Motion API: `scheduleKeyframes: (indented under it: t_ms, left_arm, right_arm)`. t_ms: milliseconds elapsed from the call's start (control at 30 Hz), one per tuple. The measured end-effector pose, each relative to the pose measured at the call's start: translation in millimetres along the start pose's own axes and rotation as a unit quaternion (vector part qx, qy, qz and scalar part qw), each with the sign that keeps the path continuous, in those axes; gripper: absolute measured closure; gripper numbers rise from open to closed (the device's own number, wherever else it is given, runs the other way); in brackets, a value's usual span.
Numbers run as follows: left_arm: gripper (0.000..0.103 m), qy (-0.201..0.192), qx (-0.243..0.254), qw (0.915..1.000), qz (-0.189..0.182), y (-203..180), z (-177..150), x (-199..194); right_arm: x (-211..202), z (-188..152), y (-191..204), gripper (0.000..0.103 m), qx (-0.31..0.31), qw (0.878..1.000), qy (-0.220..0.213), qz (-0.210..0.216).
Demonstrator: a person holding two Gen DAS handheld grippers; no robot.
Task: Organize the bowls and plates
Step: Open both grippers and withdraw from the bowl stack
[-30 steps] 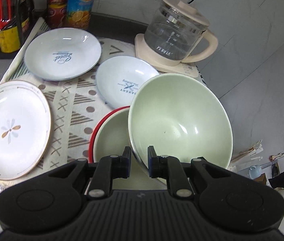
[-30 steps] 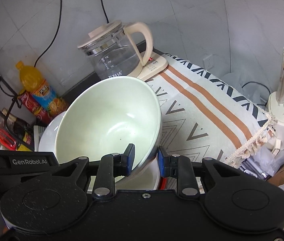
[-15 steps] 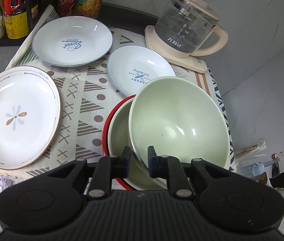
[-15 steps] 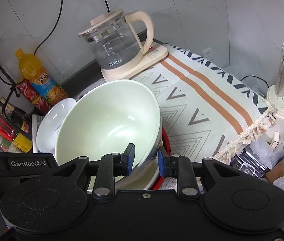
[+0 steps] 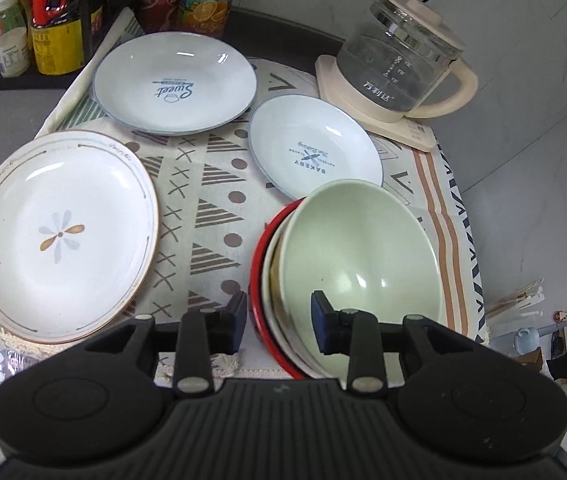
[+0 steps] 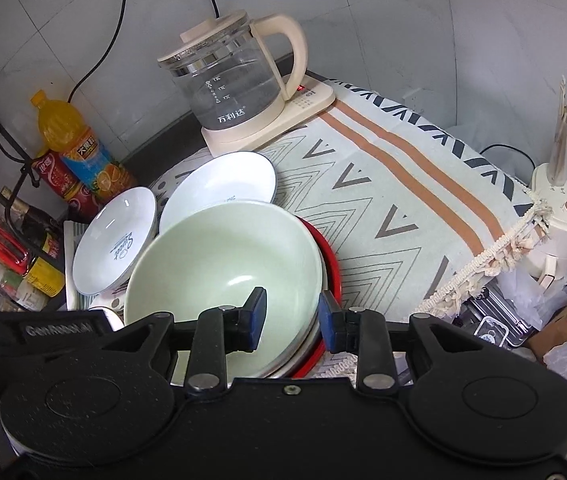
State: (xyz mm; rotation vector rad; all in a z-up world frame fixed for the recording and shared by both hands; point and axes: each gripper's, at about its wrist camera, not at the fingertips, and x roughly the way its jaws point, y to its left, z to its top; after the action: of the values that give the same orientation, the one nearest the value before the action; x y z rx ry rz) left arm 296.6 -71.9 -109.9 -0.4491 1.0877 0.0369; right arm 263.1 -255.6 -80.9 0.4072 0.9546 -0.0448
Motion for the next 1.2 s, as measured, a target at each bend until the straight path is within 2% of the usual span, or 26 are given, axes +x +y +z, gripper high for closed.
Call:
scheduleKeyframes:
  t_ms: [100, 133, 233, 267, 433, 600, 667, 1000, 1067, 1200]
  left_arm:
    - [0.066, 0.005, -0.006, 1.0, 0.0, 9, -1, 1]
    - [0.058, 0.005, -0.01, 0.9999, 0.001, 13, -1, 1]
    - [0.049, 0.004, -0.018, 0.9998, -0.005, 22, -3, 0]
    - [0.046, 0.005, -0.02, 0.9998, -0.006, 24, -4, -1]
    - [0.043, -0.001, -0.011, 0.9999, 0.003, 33, -6, -9]
    - [0.029, -0.001, 0.014, 0.9999, 0.008, 47, -11, -21]
    - [0.019, -0.005, 0.023, 0.9997, 0.008, 52, -13, -27]
    - [0.018, -0.017, 0.035, 0.9988, 0.031, 95, -20, -57]
    - [0.013, -0.023, 0.033, 0.9985, 0.037, 105, -21, -63]
    - [0.012, -0.02, 0.028, 0.9988, 0.036, 124, -21, -71]
  right_arm:
    - [-1, -4, -3, 0.073, 0.001, 1.0, 0.005, -0.007]
    - [-1, -5, -4, 0.071, 0.001, 1.0, 0.008, -0.008]
    - [-2, -10, -4, 0.06, -0.005, 1.0, 0.014, -0.013]
    - [-2, -12, -3, 0.059, -0.008, 1.0, 0.014, -0.015]
    - [-4, -21, 4, 0.049, -0.02, 0.999, 0.025, -0.02]
    - [-13, -29, 17, 0.033, -0.039, 0.999, 0.027, -0.01]
    - [-15, -32, 22, 0.027, -0.043, 0.999, 0.027, -0.003]
    - [-27, -42, 51, 0.012, -0.081, 0.996, 0.023, 0.026]
    - [-29, -44, 58, 0.008, -0.088, 0.995, 0.022, 0.034]
    - [-32, -48, 72, 0.005, -0.106, 0.993, 0.021, 0.045]
